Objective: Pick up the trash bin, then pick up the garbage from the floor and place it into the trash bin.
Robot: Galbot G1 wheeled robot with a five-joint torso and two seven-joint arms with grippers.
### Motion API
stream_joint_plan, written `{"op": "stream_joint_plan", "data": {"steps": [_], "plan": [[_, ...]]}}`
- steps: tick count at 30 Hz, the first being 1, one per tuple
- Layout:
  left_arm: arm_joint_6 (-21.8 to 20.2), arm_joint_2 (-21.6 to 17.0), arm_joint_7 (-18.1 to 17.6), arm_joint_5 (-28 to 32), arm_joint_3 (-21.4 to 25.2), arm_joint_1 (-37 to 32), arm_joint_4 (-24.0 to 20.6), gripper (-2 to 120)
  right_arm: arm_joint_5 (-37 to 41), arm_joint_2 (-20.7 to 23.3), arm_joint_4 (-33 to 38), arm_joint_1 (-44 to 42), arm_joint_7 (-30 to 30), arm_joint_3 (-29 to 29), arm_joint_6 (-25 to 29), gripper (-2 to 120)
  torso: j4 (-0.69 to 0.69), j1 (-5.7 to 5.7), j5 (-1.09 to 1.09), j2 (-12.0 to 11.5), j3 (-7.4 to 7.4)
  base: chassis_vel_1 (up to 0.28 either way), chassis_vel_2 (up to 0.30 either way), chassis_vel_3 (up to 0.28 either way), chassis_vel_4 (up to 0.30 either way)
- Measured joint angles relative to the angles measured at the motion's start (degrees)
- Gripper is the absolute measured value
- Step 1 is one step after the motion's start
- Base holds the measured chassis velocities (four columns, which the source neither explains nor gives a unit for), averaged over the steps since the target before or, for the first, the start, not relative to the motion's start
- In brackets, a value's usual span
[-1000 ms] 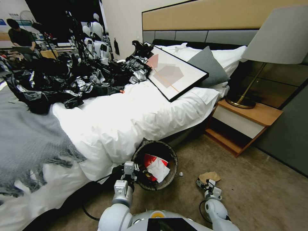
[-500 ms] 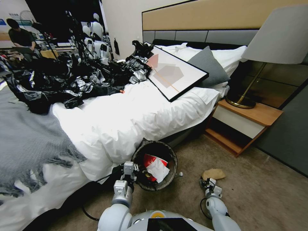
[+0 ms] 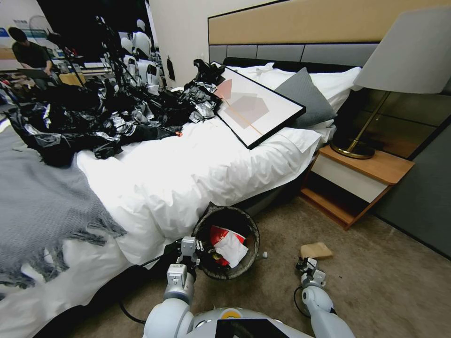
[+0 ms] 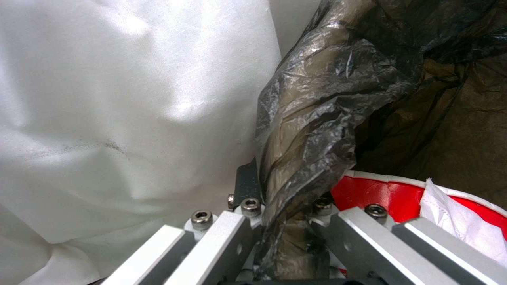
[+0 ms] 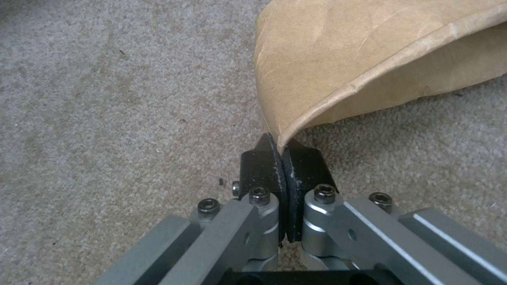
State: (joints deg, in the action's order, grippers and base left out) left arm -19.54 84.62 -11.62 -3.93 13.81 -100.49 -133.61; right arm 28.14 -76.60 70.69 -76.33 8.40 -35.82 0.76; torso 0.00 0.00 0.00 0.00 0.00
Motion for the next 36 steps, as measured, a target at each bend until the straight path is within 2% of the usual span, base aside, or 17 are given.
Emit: {"op": "stream_joint_plan", "data": {"steps": [9,13,16,17,20,21,24,25,28,29,33,36], "plan": [[0.0,0.0,0.1,-0.1,-0.1,0.0,0.0,0,-1.4,0.1,1.0,-0.3,0.0,-0.2,1.9,0,0.0,0.0,0.01,0.0,0.0,0.0,0.0,0.0,0.0],[0.0,0.0,0.1,-0.1,-0.1,0.0,0.1,0,-4.7,0.0,5.6,-1.6,0.1,-0.7,5.5,0,0.0,0.0,0.0,0.0,0.0,0.0,0.0,0.0,0.0],[0.0,0.1,0.1,-0.3,-0.2,0.0,0.4,0,-9.2,-0.5,14.4,-4.5,-2.1,-0.7,11.0,0,0.0,0.0,0.0,0.0,0.0,0.0,0.0,0.0,0.0],[0.0,0.1,0.1,-0.3,-0.2,0.0,0.4,0,-9.2,-0.5,14.4,-4.5,-2.1,-0.7,11.0,0,0.0,0.0,0.0,0.0,0.0,0.0,0.0,0.0,0.0],[0.0,0.2,0.2,-0.4,-0.4,0.0,0.6,0,-11.6,-1.3,27.2,-7.7,-7.1,0.3,15.7,0,0.01,0.0,-0.02,0.0,0.0,0.0,0.0,0.0,0.0],[0.0,0.2,0.2,-0.4,-0.4,0.0,0.6,0,-11.6,-1.3,27.2,-7.7,-7.1,0.3,15.7,0,0.01,0.0,-0.02,0.0,0.0,0.0,0.0,0.0,0.0],[0.0,0.1,0.3,-0.4,-0.3,0.0,0.7,0,-13.5,-1.5,39.0,-11.0,-13.0,2.9,19.2,0,0.0,0.0,-0.02,0.0,0.0,0.0,0.0,0.0,0.0],[0.0,0.1,0.3,-0.4,-0.3,0.0,0.7,0,-13.5,-1.5,39.0,-11.0,-13.0,2.9,19.2,0,0.0,0.0,-0.02,0.0,0.0,0.0,0.0,0.0,0.0],[0.0,0.1,0.3,-0.5,-0.6,0.0,1.1,0,-16.0,-1.1,48.1,-13.4,-18.2,6.5,21.3,0,0.0,0.0,-0.02,0.0,0.0,0.0,0.0,0.0,0.0],[0.0,0.1,0.3,-0.5,-0.6,0.0,1.1,0,-16.0,-1.1,48.1,-13.4,-18.2,6.5,21.3,0,0.0,0.0,-0.02,0.0,0.0,0.0,0.0,0.0,0.0],[0.0,0.1,0.4,-0.6,-0.9,0.1,1.3,0,-15.9,0.4,55.5,-14.8,-23.9,10.6,21.5,0,-0.01,0.0,-0.01,0.0,0.0,0.0,0.0,0.0,0.0],[0.0,0.1,0.4,-0.6,-1.0,0.1,1.3,0,-14.8,2.1,56.4,-15.1,-27.1,13.2,21.4,0,0.0,0.0,-0.01,0.0,0.0,0.0,0.0,0.0,0.0]]}}
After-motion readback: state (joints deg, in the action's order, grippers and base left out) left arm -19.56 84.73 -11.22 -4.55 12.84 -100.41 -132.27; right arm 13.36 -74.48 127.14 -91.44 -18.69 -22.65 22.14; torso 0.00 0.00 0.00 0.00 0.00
